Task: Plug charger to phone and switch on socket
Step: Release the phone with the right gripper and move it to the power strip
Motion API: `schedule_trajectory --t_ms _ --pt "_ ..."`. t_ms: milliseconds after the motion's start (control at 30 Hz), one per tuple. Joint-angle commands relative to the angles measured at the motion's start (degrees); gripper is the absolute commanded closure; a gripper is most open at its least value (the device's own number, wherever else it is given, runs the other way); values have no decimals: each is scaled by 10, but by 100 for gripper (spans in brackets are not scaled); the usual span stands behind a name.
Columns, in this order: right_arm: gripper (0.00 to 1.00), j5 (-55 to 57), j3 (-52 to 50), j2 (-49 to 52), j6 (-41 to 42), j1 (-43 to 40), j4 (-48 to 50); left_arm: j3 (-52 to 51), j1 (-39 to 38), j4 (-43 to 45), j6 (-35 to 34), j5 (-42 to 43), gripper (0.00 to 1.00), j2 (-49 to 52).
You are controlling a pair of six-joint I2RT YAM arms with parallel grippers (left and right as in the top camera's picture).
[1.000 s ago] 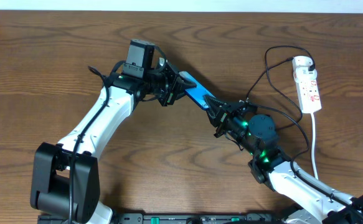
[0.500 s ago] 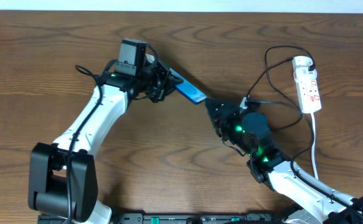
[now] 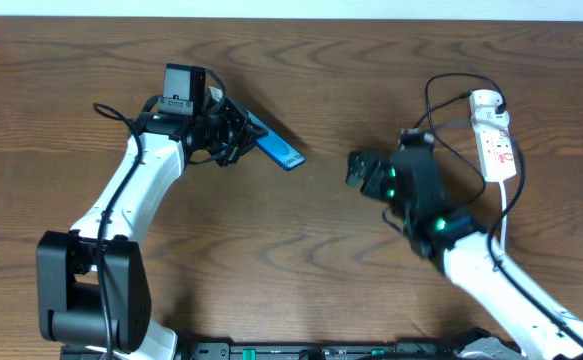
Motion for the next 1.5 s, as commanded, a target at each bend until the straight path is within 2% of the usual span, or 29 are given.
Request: schedule_trajectory --t_ms 0,100,167,300,367,433,500,733,833,933,967,1000,1167,1300,1467 --pt "1 94 146 8 -66 -2 -99 -1 1 0 8 4 93 -12" --pt "1 117 257 43 -87 -3 -174 -1 1 0 8 4 93 -12" --pt "1 116 368 104 -116 -18 -241 -1 1 0 8 4 93 -12" --pt "1 118 646 295 -137 -65 -434 -1 1 -2 8 4 93 -12" --pt "1 118 739 378 -137 -87 -449 -1 1 -15 8 4 93 -12" --pt "1 133 789 445 -130 -104 -448 -1 1 -30 8 4 93 -12" --pt "1 206 801 524 -116 -123 -445 -1 1 -37 8 4 93 -12" --pt "6 221 801 648 -98 -166 -427 -1 1 -37 7 4 92 -12" --pt "5 210 801 674 -96 -172 -416 -1 1 -37 7 4 93 -12" --pt "10 144 801 674 -96 -170 -416 -1 1 -37 7 4 93 -12" --pt "9 125 801 674 -97 -167 -416 -1 1 -37 7 4 93 -12" --pt "1 127 801 672 -97 -162 -420 -1 1 -37 7 4 93 -12" --pt "1 223 803 650 -96 -140 -501 -1 1 -37 7 4 93 -12" --pt "1 232 803 621 -94 -116 -560 -1 1 -37 6 4 92 -12" --pt "1 126 786 628 -94 -73 -556 -1 1 -37 5 4 93 -12"
